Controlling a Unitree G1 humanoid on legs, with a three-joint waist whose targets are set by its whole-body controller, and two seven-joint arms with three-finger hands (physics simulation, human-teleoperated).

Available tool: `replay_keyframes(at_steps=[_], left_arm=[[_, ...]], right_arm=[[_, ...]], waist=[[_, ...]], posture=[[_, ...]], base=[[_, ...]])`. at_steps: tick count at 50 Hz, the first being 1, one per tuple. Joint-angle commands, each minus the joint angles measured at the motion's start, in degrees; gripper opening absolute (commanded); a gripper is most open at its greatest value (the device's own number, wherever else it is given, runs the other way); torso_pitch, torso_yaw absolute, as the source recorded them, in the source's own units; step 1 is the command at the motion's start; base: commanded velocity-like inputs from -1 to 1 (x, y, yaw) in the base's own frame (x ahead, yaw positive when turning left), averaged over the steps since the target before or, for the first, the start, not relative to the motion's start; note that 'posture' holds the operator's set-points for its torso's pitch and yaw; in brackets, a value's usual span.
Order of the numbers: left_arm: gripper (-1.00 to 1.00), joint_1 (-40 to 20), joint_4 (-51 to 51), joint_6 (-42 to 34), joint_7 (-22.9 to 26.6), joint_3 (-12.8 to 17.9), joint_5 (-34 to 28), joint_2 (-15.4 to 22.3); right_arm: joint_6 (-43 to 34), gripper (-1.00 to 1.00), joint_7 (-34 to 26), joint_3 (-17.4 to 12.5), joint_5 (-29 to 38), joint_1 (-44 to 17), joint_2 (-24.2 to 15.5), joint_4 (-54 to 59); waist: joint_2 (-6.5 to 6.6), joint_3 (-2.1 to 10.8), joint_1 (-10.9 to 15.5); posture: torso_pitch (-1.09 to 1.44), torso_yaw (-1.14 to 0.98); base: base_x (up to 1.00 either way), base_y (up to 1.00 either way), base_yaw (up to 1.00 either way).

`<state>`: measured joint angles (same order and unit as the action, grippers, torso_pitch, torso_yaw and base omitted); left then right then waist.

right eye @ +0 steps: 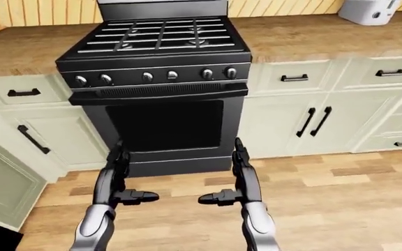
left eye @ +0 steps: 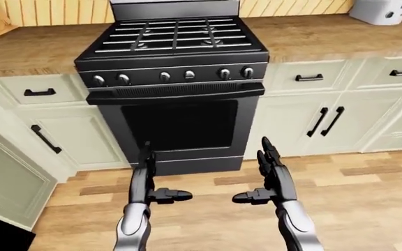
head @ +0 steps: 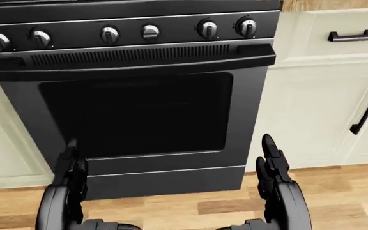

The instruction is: Navigate to the stove.

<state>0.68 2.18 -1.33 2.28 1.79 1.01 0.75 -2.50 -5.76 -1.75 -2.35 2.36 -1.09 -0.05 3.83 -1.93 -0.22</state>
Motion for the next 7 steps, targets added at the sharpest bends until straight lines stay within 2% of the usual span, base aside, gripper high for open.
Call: replay_keyframes(at_steps=[1, 2, 4, 7], left_arm=[[1.00, -0.8, -1.9, 1.4, -0.1, 0.4, 0.1, 0.3], [1.00, -0.8, -1.9, 1.4, -0.1, 0.4, 0.1, 0.3], [1.00, -0.8, -1.9, 1.4, -0.1, 0.4, 0.1, 0.3], [1.00, -0.8, -1.9, 1.4, -0.1, 0.4, 0.1, 0.3]], right_arm=[[1.7, 1.00, -0.2, 0.3, -0.1, -1.0, 0.1, -2.1], [1.7, 1.00, -0.1, 0.3, -0.1, -1.0, 0.1, -2.0], [2.0, 1.00, -0.1, 0.2, 0.0, -1.2, 0.1, -1.6], [1.7, 1.00, 0.0, 0.3, 0.1, -1.4, 0.1, -1.5]], waist=[[1.49, 1.38, 0.2], [0.34, 1.24, 0.5], [0.00, 0.95, 0.7], [-1.44, 1.19, 1.1]], posture=[[0.00, 0.00], [0.00, 0.00], [0.00, 0.00], [0.00, 0.00]], base=[[0.00, 0.00, 0.27], [0.00, 0.00, 0.27], [0.00, 0.00, 0.27], [0.00, 0.00, 0.26]])
